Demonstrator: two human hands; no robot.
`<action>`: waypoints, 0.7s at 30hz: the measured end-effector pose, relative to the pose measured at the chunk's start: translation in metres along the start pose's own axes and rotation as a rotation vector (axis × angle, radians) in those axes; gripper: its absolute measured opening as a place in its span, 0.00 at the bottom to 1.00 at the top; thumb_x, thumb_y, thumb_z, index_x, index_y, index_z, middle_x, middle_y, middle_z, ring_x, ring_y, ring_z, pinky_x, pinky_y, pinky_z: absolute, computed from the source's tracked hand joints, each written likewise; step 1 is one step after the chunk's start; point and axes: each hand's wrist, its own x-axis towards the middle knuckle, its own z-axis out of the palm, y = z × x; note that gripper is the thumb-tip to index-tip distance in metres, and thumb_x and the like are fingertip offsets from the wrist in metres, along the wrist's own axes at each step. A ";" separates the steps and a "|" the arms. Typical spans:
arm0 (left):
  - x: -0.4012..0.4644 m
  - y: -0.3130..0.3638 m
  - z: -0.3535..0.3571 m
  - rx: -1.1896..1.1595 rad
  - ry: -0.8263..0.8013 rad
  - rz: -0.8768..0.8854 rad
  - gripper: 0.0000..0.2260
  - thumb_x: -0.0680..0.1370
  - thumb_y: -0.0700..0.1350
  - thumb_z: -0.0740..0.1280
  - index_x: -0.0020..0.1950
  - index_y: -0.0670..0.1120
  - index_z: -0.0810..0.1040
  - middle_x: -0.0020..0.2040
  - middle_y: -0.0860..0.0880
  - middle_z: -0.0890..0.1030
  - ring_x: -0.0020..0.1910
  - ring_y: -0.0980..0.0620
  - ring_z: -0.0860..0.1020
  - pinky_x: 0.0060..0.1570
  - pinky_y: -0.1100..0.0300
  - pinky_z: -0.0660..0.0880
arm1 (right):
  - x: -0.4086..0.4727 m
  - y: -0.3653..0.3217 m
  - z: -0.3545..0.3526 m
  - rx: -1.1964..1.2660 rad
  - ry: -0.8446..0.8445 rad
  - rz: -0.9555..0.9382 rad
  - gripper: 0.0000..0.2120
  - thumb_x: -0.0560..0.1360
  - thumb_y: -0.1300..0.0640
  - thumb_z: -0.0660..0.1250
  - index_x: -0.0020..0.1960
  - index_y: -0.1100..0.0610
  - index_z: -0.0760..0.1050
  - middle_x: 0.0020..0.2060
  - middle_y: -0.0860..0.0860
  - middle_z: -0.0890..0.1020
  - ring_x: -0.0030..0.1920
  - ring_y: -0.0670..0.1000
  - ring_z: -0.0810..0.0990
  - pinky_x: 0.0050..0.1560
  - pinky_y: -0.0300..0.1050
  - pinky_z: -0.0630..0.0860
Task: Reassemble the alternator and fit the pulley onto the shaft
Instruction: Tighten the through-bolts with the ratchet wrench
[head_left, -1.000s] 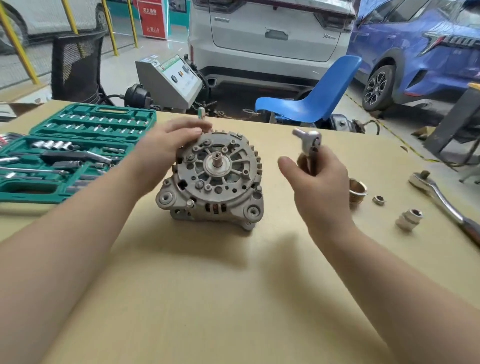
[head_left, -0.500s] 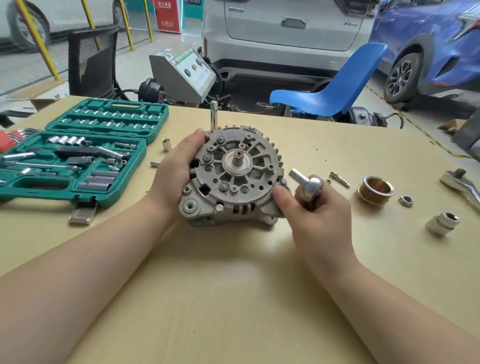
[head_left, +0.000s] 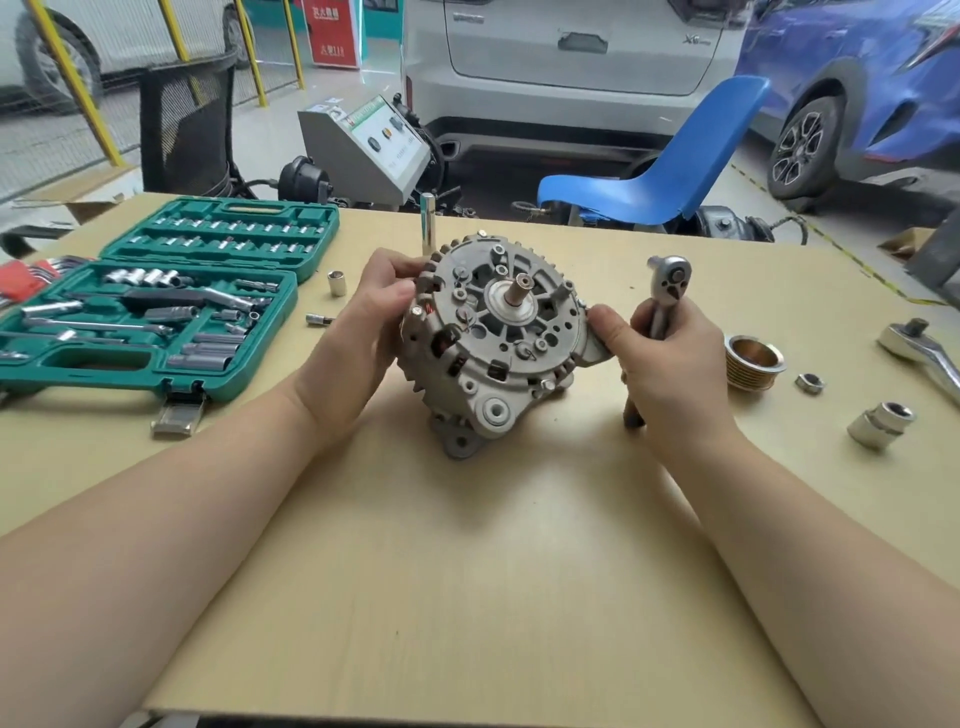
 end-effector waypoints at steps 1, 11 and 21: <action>0.000 0.002 -0.001 -0.041 0.002 -0.009 0.09 0.80 0.48 0.58 0.56 0.49 0.74 0.53 0.50 0.81 0.52 0.51 0.79 0.48 0.55 0.73 | -0.001 0.000 -0.001 0.011 -0.011 0.008 0.20 0.74 0.50 0.80 0.40 0.55 0.68 0.35 0.55 0.69 0.36 0.55 0.68 0.39 0.52 0.67; 0.001 0.007 0.002 -0.030 -0.017 -0.017 0.19 0.78 0.45 0.57 0.68 0.46 0.73 0.65 0.40 0.77 0.64 0.42 0.76 0.62 0.46 0.71 | -0.018 -0.004 -0.005 0.146 0.024 0.064 0.14 0.75 0.52 0.77 0.38 0.51 0.72 0.33 0.53 0.70 0.36 0.56 0.67 0.35 0.52 0.67; 0.004 0.002 -0.005 0.002 -0.059 -0.004 0.22 0.75 0.45 0.64 0.69 0.48 0.74 0.63 0.44 0.80 0.61 0.44 0.80 0.54 0.55 0.78 | -0.026 -0.006 -0.005 0.244 0.019 0.091 0.16 0.80 0.61 0.72 0.38 0.53 0.70 0.26 0.48 0.68 0.26 0.49 0.63 0.29 0.43 0.63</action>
